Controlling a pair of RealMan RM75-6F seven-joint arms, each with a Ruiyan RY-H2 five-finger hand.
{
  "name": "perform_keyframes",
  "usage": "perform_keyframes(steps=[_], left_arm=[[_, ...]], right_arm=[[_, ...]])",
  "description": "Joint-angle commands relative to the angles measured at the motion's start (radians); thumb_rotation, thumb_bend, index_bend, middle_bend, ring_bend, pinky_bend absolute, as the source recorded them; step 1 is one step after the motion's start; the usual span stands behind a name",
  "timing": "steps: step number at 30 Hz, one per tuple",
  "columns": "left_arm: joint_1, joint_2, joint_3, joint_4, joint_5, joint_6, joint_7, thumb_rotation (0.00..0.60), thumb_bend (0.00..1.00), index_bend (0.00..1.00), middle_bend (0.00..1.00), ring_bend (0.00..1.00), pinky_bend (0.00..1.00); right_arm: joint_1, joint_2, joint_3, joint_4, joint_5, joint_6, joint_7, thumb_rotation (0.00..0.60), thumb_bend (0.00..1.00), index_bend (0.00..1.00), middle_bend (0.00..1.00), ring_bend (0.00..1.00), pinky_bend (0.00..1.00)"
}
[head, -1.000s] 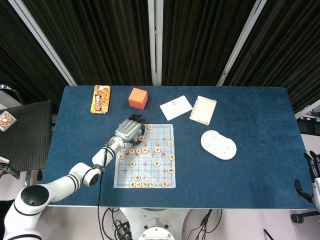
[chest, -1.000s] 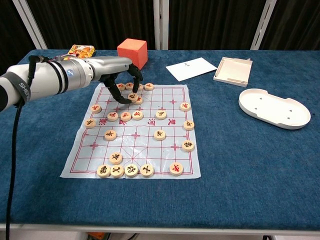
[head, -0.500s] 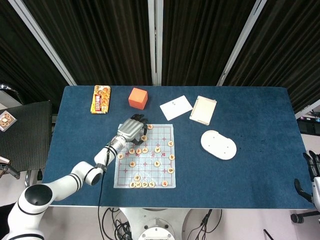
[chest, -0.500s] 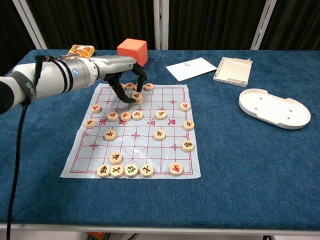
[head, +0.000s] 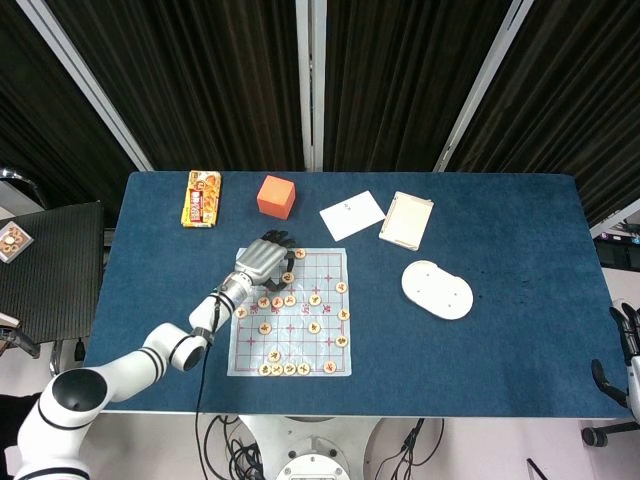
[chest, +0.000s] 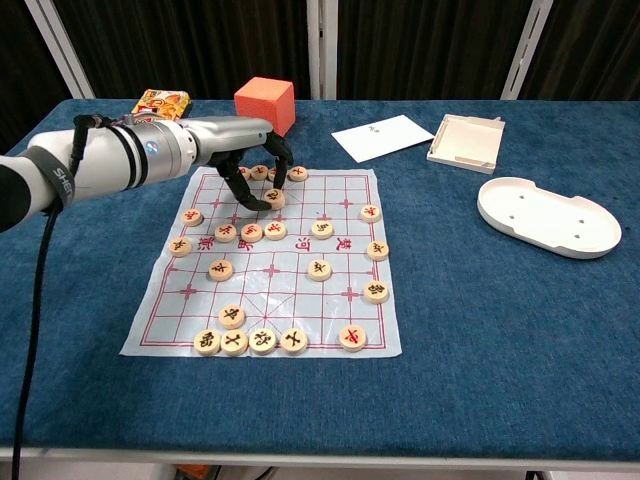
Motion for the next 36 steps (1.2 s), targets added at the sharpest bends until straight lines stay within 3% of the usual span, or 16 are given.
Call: perform_keyframes(steps=[1, 14, 18, 20, 23, 26, 30, 33, 36], left_arm=[[0.001, 0.001, 0.003, -0.001, 0.005, 0.005, -0.002, 0.600, 0.31, 0.45, 0.16, 0.00, 0.08], [-0.001, 0.025, 0.001, -0.030, 0.011, 0.019, -0.003, 0.600, 0.30, 0.41, 0.16, 0.00, 0.08], [0.019, 0.066, 0.002, -0.096, 0.013, 0.060, 0.018, 0.600, 0.30, 0.40, 0.16, 0.00, 0.08], [0.052, 0.119, 0.007, -0.179, 0.014, 0.111, 0.054, 0.600, 0.30, 0.39, 0.15, 0.00, 0.08], [0.139, 0.241, 0.024, -0.368, -0.002, 0.229, 0.162, 0.600, 0.30, 0.35, 0.15, 0.00, 0.07], [0.271, 0.369, 0.054, -0.584, -0.030, 0.425, 0.330, 0.600, 0.28, 0.29, 0.15, 0.00, 0.07], [0.474, 0.472, 0.148, -0.801, -0.012, 0.731, 0.557, 0.600, 0.21, 0.17, 0.14, 0.00, 0.07], [0.595, 0.511, 0.231, -0.861, 0.039, 0.857, 0.551, 0.600, 0.17, 0.12, 0.14, 0.00, 0.07], [0.681, 0.523, 0.285, -0.836, 0.109, 0.961, 0.532, 0.600, 0.16, 0.10, 0.13, 0.00, 0.07]], right_arm=[[0.000, -0.001, 0.000, 0.001, 0.002, -0.003, 0.001, 0.600, 0.33, 0.00, 0.00, 0.00, 0.00], [-0.001, 0.003, 0.000, -0.003, 0.002, -0.002, -0.001, 0.600, 0.33, 0.00, 0.00, 0.00, 0.00], [-0.001, 0.006, 0.002, -0.006, 0.003, 0.001, 0.001, 0.600, 0.33, 0.00, 0.00, 0.00, 0.00], [-0.002, 0.009, 0.003, -0.009, 0.002, 0.005, 0.003, 0.600, 0.33, 0.00, 0.00, 0.00, 0.00], [-0.001, 0.016, 0.006, -0.016, -0.001, 0.011, 0.003, 0.600, 0.33, 0.00, 0.00, 0.00, 0.00], [0.004, 0.019, 0.014, -0.023, -0.008, 0.022, 0.005, 0.600, 0.33, 0.00, 0.00, 0.00, 0.00], [0.017, 0.005, 0.017, -0.015, -0.044, 0.050, 0.017, 0.600, 0.31, 0.00, 0.00, 0.00, 0.00], [0.023, -0.007, 0.007, -0.007, -0.077, 0.066, 0.010, 0.600, 0.30, 0.00, 0.00, 0.00, 0.00], [0.023, -0.011, 0.001, -0.014, -0.088, 0.074, -0.021, 0.600, 0.30, 0.00, 0.00, 0.00, 0.00]])
